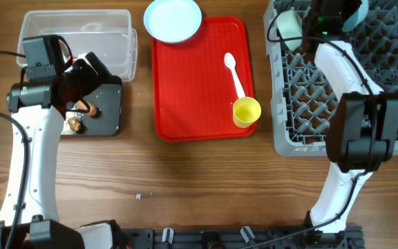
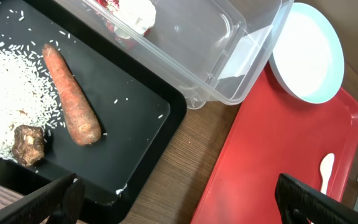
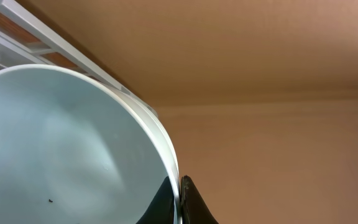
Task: Sort waste into correct bins and load items into the dishwasher rack
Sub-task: 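Carry the blue bowl into the rack and release it, then move the right gripper to the light-blue plate on the red tray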
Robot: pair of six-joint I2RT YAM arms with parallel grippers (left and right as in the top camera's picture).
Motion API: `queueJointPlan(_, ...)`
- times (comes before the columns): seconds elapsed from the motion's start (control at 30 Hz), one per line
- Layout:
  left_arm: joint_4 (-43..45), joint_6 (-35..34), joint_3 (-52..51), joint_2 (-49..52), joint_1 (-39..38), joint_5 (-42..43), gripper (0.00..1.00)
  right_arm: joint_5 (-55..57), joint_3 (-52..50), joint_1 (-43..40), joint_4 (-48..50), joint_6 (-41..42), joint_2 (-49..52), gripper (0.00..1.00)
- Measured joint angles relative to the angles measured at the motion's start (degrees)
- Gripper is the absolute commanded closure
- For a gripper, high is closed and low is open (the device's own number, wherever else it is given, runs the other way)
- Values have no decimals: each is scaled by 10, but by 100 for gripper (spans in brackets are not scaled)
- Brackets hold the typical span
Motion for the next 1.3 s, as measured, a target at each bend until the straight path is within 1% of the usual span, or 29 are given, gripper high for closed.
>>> queueJointPlan(0.27, 0, 0, 0, 0, 0, 0, 0, -9, 0, -23, 47, 11, 38, 96)
queueJointPlan(0.67, 0, 0, 0, 0, 0, 0, 0, -22, 0, -22, 41, 56, 38, 96)
queueJointPlan(0.7, 0, 0, 0, 0, 0, 0, 0, -22, 0, -20, 41, 57, 38, 92)
queueJointPlan(0.8, 0, 0, 0, 0, 0, 0, 0, -24, 0, -16, 36, 58, 38, 87)
queueJointPlan(0.97, 0, 0, 0, 0, 0, 0, 0, -29, 0, -2, 17, 60, 40, 67)
queueJointPlan(1.1, 0, 0, 0, 0, 0, 0, 0, -30, 0, 10, 4, 63, 40, 59)
queueJointPlan(1.23, 0, 0, 0, 0, 0, 0, 0, -30, 0, 19, 4, 64, 40, 58)
queueJointPlan(1.3, 0, 0, 0, 0, 0, 0, 0, -28, 0, 24, 4, 68, 40, 50)
